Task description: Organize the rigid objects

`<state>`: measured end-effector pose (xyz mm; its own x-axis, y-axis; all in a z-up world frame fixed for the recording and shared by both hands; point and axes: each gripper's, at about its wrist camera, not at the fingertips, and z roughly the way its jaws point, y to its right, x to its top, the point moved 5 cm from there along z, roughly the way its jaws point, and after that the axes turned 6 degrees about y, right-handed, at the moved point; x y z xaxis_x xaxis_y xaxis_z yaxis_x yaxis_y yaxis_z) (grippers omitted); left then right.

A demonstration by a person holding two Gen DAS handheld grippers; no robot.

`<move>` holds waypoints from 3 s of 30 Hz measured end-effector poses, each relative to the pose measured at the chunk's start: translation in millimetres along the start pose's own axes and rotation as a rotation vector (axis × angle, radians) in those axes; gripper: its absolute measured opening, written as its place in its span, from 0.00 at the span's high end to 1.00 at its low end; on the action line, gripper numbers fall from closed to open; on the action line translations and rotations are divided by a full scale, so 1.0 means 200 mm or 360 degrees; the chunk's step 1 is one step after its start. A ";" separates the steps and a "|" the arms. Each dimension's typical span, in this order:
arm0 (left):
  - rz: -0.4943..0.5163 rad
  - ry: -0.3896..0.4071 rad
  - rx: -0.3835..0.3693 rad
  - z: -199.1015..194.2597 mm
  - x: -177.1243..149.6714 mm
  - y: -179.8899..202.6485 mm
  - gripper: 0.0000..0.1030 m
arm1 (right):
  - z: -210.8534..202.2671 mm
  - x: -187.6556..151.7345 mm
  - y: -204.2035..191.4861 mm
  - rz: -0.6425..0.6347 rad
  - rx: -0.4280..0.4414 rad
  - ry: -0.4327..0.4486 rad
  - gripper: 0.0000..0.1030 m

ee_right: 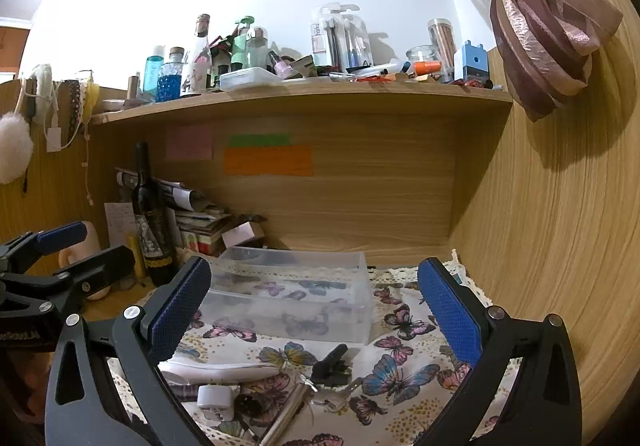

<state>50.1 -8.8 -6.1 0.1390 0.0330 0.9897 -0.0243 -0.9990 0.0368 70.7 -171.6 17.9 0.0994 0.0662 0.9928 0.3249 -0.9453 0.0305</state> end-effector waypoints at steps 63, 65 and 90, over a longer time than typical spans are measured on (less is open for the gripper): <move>-0.0075 -0.0077 -0.0006 0.11 -0.08 -0.09 0.17 | 0.10 -0.08 0.01 0.0010 0.0030 -0.0135 0.05; -0.0105 -0.0134 -0.0016 0.14 -0.11 -0.12 0.18 | 0.12 -0.11 0.04 0.0041 0.0024 -0.0180 0.13; -0.0154 -0.0903 -0.0083 0.46 -0.75 -0.20 0.25 | 0.36 -0.61 0.18 0.0091 0.0037 -0.0805 0.32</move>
<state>120.6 23.4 -169.0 0.6519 0.0888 0.7531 -0.0319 -0.9890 0.1442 138.7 -191.4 -110.3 0.5585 0.1665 0.8126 0.3258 -0.9450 -0.0303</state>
